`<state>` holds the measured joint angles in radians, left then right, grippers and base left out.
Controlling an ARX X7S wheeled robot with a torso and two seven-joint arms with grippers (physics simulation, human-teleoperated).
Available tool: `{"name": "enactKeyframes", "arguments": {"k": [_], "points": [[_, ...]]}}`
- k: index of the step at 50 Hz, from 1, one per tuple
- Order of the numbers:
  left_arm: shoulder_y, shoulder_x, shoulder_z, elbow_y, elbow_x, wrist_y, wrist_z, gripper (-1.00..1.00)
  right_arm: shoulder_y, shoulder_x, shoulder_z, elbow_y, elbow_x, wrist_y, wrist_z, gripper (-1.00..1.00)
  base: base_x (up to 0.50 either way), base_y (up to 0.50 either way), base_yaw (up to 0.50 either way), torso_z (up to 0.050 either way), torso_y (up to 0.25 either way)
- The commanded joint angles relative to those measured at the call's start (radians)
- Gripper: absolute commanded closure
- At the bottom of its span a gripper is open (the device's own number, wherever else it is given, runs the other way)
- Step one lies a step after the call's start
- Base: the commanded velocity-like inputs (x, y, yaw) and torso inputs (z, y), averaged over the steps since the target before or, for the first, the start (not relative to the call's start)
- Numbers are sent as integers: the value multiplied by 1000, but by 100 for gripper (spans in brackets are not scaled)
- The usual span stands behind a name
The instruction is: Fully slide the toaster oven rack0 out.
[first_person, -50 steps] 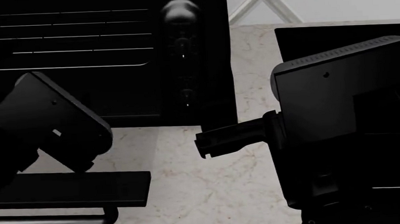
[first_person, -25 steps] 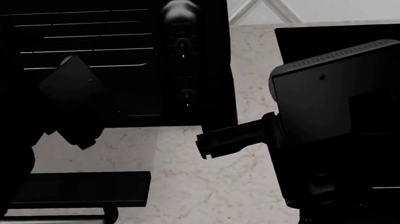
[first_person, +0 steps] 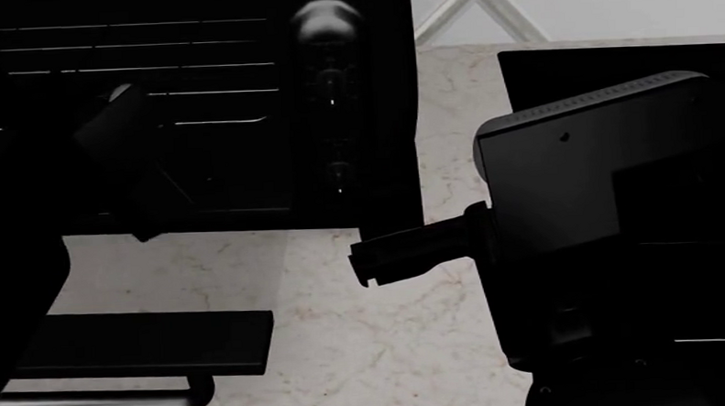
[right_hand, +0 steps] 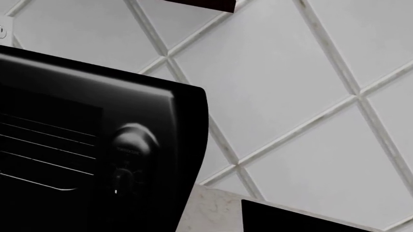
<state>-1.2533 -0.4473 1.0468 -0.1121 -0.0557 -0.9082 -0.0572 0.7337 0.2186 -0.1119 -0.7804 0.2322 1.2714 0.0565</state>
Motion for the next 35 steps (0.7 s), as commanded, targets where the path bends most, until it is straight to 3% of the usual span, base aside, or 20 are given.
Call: {"name": "enactKeyframes", "arguments": {"k": [1,19,30,31,35], "points": [[68,-77,-11,285,-40,-138,-55,100,7,0,-1,2,9,0,1,-100,0,0,0,0,0],[153,-172,-13,858,6,-481,-169,100,-5,3,17,-9,23,-5,4,-100,0,0,-2,0,0],[166,-181,11,1018,24,-613,-205,100,-10,4,8,5,27,-21,7,-100,-6,0,0,0,4],[167,-178,10,1031,27,-631,-211,-100,-11,5,8,3,27,-18,7,-100,0,0,0,0,0],[169,-182,23,1066,29,-661,-230,-100,-11,6,9,1,30,-17,8,-100,0,0,0,0,0]]}}
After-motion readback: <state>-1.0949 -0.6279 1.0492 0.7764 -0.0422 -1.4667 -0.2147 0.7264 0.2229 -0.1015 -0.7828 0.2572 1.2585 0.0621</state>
